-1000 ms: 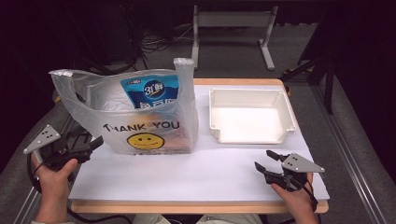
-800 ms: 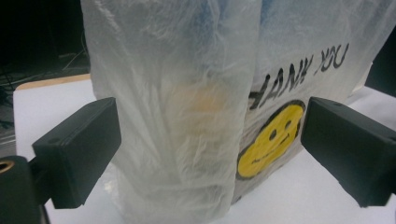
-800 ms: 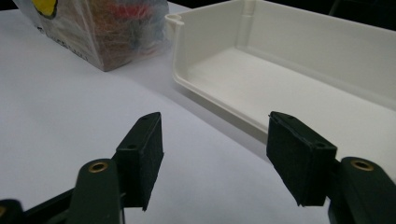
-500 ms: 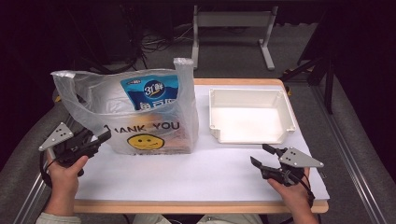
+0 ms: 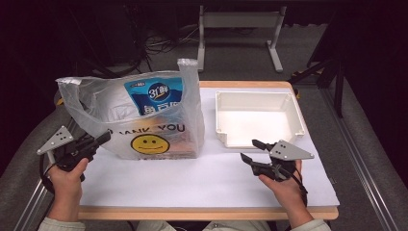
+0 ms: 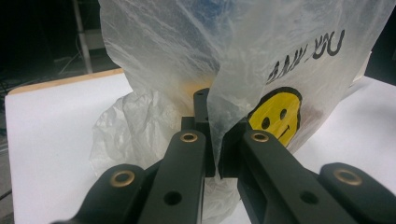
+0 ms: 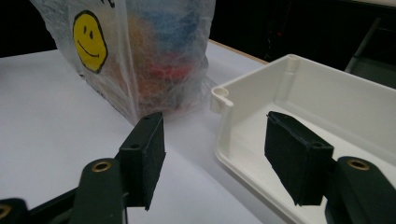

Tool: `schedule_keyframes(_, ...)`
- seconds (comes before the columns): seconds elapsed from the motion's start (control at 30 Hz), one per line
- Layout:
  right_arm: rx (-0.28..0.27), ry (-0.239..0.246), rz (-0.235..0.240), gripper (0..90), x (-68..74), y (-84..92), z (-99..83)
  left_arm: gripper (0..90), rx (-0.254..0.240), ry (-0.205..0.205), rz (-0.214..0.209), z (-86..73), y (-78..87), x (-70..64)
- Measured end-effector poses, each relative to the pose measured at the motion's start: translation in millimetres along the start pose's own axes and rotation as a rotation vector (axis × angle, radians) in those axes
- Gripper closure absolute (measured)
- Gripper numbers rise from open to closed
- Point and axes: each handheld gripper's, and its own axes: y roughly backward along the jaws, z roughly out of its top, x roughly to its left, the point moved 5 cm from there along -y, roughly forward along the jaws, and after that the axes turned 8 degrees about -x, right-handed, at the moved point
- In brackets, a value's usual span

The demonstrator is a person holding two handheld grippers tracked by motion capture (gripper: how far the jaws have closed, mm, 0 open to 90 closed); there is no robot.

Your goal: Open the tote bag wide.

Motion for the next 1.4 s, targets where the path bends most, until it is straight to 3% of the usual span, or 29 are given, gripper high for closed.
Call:
schedule_keyframes(0.3, -0.018, 0.006, 0.077, 36.5, 19.5, -48.0, 31.8, 89.5, 0.013, 0.01, -0.002, -0.1, 0.2, 0.0)
schedule_keyframes(0.5, -0.029, -0.032, 0.142, 35.9, 31.8, -80.8, 45.8, 89.4, 0.02, 0.0, -0.003, -0.5, -1.4, -2.2)
schedule_keyframes(0.7, -0.031, -0.049, 0.173, 35.6, 42.1, -104.7, 53.7, 89.2, 0.021, 0.0, -0.008, -0.2, -2.6, -3.8)
schedule_keyframes(0.9, -0.046, -0.034, 0.19, 37.1, 51.6, -123.5, 58.5, 88.8, 0.025, -0.011, -0.006, -0.9, -4.0, -4.6)
schedule_keyframes(0.97, -0.049, -0.029, 0.177, 38.7, 51.1, -127.9, 59.6, 88.5, 0.026, -0.01, -0.007, -1.0, -4.0, -4.8)
schedule_keyframes(1.1, -0.045, -0.014, 0.162, 47.4, 51.8, -133.3, 60.9, 88.1, 0.026, -0.012, -0.012, -1.1, -4.4, -5.6)
schedule_keyframes(1.17, -0.033, 0.006, 0.151, 62.0, 52.4, -135.2, 59.8, 88.1, 0.029, -0.012, -0.013, -1.8, -5.2, -5.9)
schedule_keyframes(1.2, -0.033, 0.006, 0.151, 62.0, 52.4, -135.2, 59.8, 88.1, 0.029, -0.012, -0.013, -1.8, -5.2, -5.9)
schedule_keyframes(1.23, -0.014, 0.019, 0.15, 84.6, 52.5, -136.7, 58.2, 88.1, 0.03, -0.015, -0.013, -2.1, -5.4, -5.9)
schedule_keyframes(1.3, -0.018, 0.008, 0.145, 89.9, 51.4, -136.1, 57.0, 88.1, 0.04, -0.023, -0.006, -3.4, -5.0, -5.4)
schedule_keyframes(1.4, -0.017, 0.003, 0.147, 90.0, 50.6, -135.7, 55.6, 88.5, 0.049, -0.024, -0.001, -5.0, -5.3, -4.2)
